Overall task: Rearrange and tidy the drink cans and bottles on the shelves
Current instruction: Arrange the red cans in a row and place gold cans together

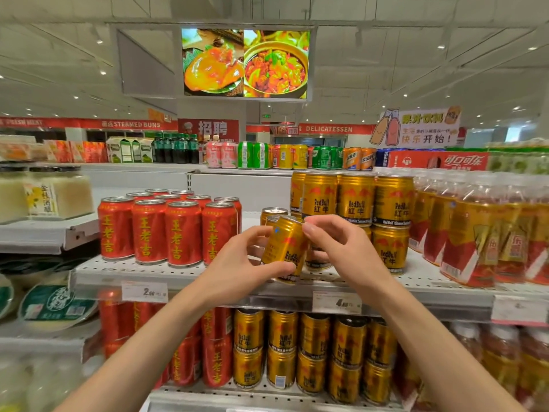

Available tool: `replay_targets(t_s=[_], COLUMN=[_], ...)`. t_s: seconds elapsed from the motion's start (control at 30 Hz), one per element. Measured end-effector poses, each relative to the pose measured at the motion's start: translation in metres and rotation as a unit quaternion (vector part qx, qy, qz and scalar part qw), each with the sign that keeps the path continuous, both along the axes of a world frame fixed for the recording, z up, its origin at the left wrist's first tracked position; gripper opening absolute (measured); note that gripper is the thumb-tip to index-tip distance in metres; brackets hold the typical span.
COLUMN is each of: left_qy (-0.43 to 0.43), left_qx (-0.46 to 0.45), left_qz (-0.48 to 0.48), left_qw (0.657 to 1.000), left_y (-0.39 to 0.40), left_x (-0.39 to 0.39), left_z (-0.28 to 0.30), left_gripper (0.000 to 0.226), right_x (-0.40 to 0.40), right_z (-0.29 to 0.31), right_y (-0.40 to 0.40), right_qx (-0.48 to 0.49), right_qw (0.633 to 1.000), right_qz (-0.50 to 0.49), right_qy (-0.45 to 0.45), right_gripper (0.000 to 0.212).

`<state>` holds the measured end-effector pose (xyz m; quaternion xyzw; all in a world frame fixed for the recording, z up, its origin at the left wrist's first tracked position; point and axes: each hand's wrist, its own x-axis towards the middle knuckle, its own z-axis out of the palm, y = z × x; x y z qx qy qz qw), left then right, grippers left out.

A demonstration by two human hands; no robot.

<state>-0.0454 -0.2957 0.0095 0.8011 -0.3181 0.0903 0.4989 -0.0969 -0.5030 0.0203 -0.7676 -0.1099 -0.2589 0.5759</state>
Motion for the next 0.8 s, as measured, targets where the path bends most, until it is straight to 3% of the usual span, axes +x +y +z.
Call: replay_targets(t_s=[0.23, 0.8], left_qy=[-0.026, -0.027], left_qx=[-0.106, -0.123], left_qz=[0.025, 0.016], left_qw=[0.994, 0.992], left_y=[0.003, -0.025], left_x=[0.007, 0.048], left_z=[0.023, 0.05], left_gripper=[0.057, 0.059], right_x=[-0.002, 0.006], right_z=[-0.028, -0.043], right_y=[-0.022, -0.025], right_qx=[-0.19, -0.25], right_qw=[0.972, 0.954], right_qz=[-0.131, -0.165], right_qy=[0.032, 0.012], right_gripper=[0.005, 0.003])
